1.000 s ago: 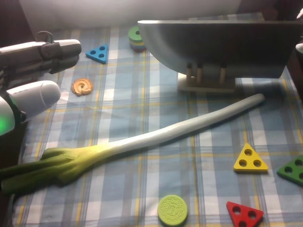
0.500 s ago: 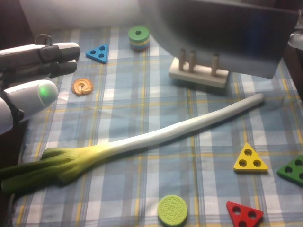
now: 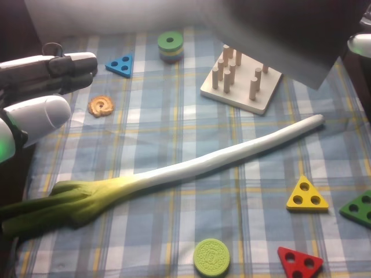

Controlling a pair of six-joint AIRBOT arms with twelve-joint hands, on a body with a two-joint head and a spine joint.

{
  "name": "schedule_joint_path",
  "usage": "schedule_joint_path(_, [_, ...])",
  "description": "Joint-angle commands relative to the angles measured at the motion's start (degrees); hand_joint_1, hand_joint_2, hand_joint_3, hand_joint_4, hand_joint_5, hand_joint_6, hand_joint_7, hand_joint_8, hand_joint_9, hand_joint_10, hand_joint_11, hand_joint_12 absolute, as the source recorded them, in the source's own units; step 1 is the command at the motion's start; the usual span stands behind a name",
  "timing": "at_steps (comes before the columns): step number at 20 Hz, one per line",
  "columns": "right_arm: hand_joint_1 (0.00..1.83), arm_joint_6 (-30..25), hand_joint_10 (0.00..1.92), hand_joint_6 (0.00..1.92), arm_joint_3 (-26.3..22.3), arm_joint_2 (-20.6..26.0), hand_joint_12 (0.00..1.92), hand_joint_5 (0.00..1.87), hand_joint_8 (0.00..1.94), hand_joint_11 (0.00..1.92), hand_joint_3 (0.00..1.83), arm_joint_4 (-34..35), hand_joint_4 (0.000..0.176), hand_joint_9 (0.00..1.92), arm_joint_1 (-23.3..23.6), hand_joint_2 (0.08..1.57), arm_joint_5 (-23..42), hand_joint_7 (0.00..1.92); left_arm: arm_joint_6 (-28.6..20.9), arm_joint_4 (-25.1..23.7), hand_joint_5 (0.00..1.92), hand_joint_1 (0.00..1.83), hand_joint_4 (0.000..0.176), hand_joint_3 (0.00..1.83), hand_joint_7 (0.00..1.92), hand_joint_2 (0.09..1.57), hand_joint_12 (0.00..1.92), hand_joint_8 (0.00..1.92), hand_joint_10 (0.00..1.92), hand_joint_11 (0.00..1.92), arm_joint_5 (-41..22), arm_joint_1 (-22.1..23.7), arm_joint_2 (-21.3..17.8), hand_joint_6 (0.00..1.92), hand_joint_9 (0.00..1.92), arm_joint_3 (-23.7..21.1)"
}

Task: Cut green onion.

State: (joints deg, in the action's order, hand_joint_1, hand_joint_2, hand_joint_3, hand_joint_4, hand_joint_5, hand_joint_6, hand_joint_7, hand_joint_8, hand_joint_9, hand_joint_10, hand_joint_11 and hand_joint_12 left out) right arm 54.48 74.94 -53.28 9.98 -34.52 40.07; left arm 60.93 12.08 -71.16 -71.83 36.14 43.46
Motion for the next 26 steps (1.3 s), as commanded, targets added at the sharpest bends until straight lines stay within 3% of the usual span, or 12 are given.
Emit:
schedule_joint_path(1, [0.09, -0.53, 1.92, 1.92, -0.14, 1.02, 1.92, 1.04, 1.94, 1.39, 0.0, 0.9, 0.14, 1.35, 1.14, 1.45, 9.41, 1.25, -0.69, 0.48, 0.47, 0.41, 0.066, 0.0, 0.53, 1.4, 0.72, 0.01, 0.01, 0.0, -6.74, 0.18, 0.29, 0.0, 0.41, 0.14])
schedule_joint_path(3, [0.16, -0.53, 1.92, 1.92, -1.3, 2.0, 1.92, 0.9, 1.94, 1.32, 0.0, -0.16, 0.156, 1.31, 1.34, 1.44, 10.83, 1.18, -0.69, 0.51, 0.45, 0.44, 0.079, 0.0, 0.52, 1.39, 0.72, 0.0, 0.0, 0.0, -6.62, 0.18, 0.6, 0.0, 0.4, 0.29])
schedule_joint_path(4, [0.13, -0.53, 1.92, 1.92, -1.61, 2.23, 1.92, 0.8, 1.94, 1.22, 0.0, -0.48, 0.172, 1.21, 1.48, 1.43, 11.22, 1.11, -0.69, 0.51, 0.43, 0.41, 0.098, 0.0, 0.5, 1.39, 0.67, 0.0, 0.0, 0.0, -6.55, 0.18, 0.7, 0.0, 0.39, 0.33])
schedule_joint_path(6, [0.15, -0.53, 1.92, 1.92, -2.51, 2.71, 1.92, 0.81, 1.94, 1.23, 0.0, -1.69, 0.176, 1.2, 1.77, 1.44, 12.6, 1.1, -0.68, 0.16, 0.43, 0.37, 0.108, 0.0, 0.52, 1.39, 0.74, 0.0, 0.01, 0.0, -6.28, 0.18, 0.87, 0.0, 0.44, 0.37])
schedule_joint_path(9, [0.25, -0.54, 1.92, 1.92, -4.16, 3.4, 1.92, 0.93, 1.94, 1.41, 0.0, -4.08, 0.175, 1.37, 2.23, 1.45, 14.58, 1.23, -0.67, -3.03, 0.48, 0.41, 0.038, 0.0, 0.52, 1.39, 0.8, 0.01, 0.01, 0.0, -3.8, 0.75, 0.72, 0.01, 0.46, 0.21])
schedule_joint_path(11, [0.26, -0.54, 1.92, 1.92, -4.87, 3.55, 1.92, 0.91, 1.94, 1.4, 0.0, -5.82, 0.176, 1.35, 2.75, 1.44, 15.2, 1.21, -0.63, -7.11, 0.5, 0.36, 0.031, 0.0, 0.5, 1.4, 0.67, 0.01, 0.01, 0.0, 0.23, 2.18, 0.48, 0.0, 0.44, 0.18])
schedule_joint_path(13, [0.24, -0.54, 1.92, 1.92, -5.31, 3.55, 1.92, 0.89, 1.94, 1.41, 0.0, -7.07, 0.176, 1.37, 3.18, 1.45, 15.43, 1.22, 0.35, -10.93, 0.47, 0.28, 0.004, 0.01, 0.5, 1.42, 0.72, 0.0, 0.0, 0.0, 5.12, 4.95, 0.39, 0.01, 0.43, 0.16])
schedule_joint_path(14, [0.21, -0.54, 1.92, 1.92, -5.81, 3.72, 1.92, 0.9, 1.94, 1.39, 0.0, -7.9, 0.176, 1.36, 3.22, 1.44, 15.61, 1.23, 2.65, -13.77, 0.38, 0.05, 0.0, 0.01, 0.44, 1.46, 0.6, 0.0, 0.0, 0.0, 9.97, 8.07, 0.44, 0.0, 0.36, -0.04])
schedule_joint_path(15, [0.21, -0.54, 1.92, 1.92, -6.11, 3.86, 1.92, 0.93, 1.94, 1.39, 0.0, -8.35, 0.176, 1.36, 3.22, 1.44, 15.72, 1.24, 4.87, -15.69, 0.37, 0.01, 0.0, 0.01, 0.43, 1.46, 0.57, 0.0, 0.0, 0.0, 13.87, 10.43, 0.64, 0.01, 0.34, -0.28])
schedule_joint_path(18, [0.19, -0.54, 1.92, 1.92, -7.08, 4.53, 1.92, 0.96, 1.94, 1.38, 0.0, -9.36, 0.176, 1.34, 3.22, 1.44, 16.18, 1.23, 9.19, -21.2, 0.16, 0.0, 0.0, 0.0, 0.16, 1.38, 0.07, 0.0, 0.0, 0.0, 24.4, 17.5, 2.89, 0.0, 0.13, -0.34])
schedule_joint_path(21, [0.2, -0.55, 1.92, 1.92, -7.83, 5.08, 1.92, 0.9, 1.94, 1.22, 0.0, -10.45, 0.176, 1.2, 3.21, 1.44, 16.19, 1.12, 10.68, -24.05, 0.01, 0.0, 0.0, 0.0, 0.03, 1.37, 0.01, 0.0, 0.0, 0.0, 29.59, 19.7, 4.51, 0.0, 0.03, -0.19])
schedule_joint_path(26, [0.32, -0.55, 1.92, 1.92, -8.82, 5.53, 1.92, 0.93, 1.94, 1.33, 0.01, -12.37, 0.154, 1.29, 3.21, 1.48, 16.19, 1.16, 13.07, -31.05, 0.0, 0.0, 0.0, 0.0, 0.0, 1.35, 0.0, 0.0, 0.0, 0.0, 38.2, 23.52, 7.16, 0.0, 0.0, -0.08])
